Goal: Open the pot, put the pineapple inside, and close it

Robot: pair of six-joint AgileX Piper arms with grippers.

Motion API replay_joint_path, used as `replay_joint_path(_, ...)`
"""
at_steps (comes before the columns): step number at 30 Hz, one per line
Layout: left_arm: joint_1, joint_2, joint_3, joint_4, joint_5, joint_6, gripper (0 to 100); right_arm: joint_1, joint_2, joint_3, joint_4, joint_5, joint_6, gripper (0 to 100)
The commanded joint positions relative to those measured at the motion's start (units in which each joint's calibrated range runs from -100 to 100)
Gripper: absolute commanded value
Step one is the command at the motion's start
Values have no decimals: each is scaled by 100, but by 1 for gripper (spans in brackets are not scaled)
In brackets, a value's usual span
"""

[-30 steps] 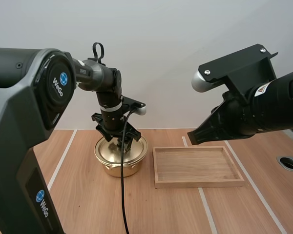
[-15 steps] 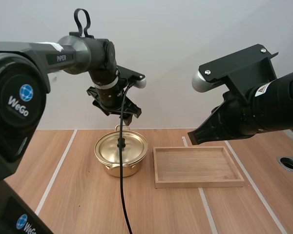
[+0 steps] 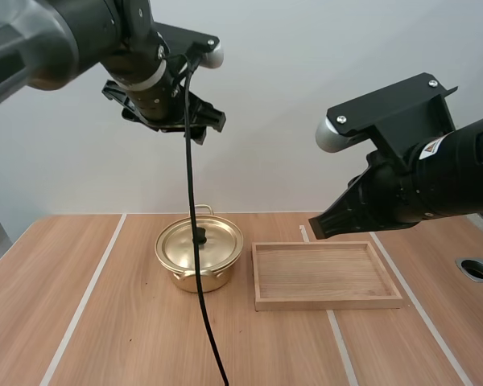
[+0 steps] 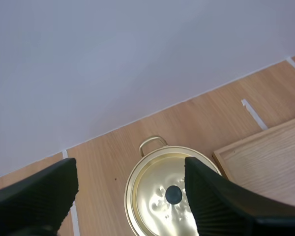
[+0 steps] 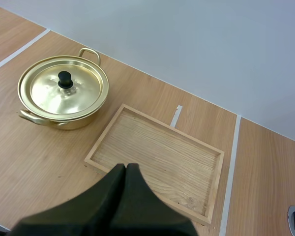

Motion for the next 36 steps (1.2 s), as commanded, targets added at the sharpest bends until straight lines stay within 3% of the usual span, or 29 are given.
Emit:
replay_joint_path(1, -5, -393, -59, 269, 109, -265, 100, 4, -55, 7, 13, 0, 22, 0)
replay_joint_path(6, -5, -1061, -59, 538, 130, -461, 100, 4, -55, 7, 13, 0, 22, 0)
replay_joint_path(7, -5, -1196, -59, 548, 130, -523, 87, 4, -55, 7, 13, 0, 22, 0)
replay_joint_path(10, -5, -1598, -59, 548, 130, -619, 4, 4, -55, 7, 13, 0, 22, 0)
replay_joint_path(11, -5, -1734, -59, 548, 110, -619, 1, 4, -55, 7, 13, 0, 22, 0)
replay_joint_path(30, -5, -3742, -59, 572, -710, -629, 1, 4, -55, 7, 13, 0, 22, 0)
replay_joint_path(36, -5, -3908, 98, 572, -1292, -1380, 1, 3, -118, 7, 13, 0, 22, 0)
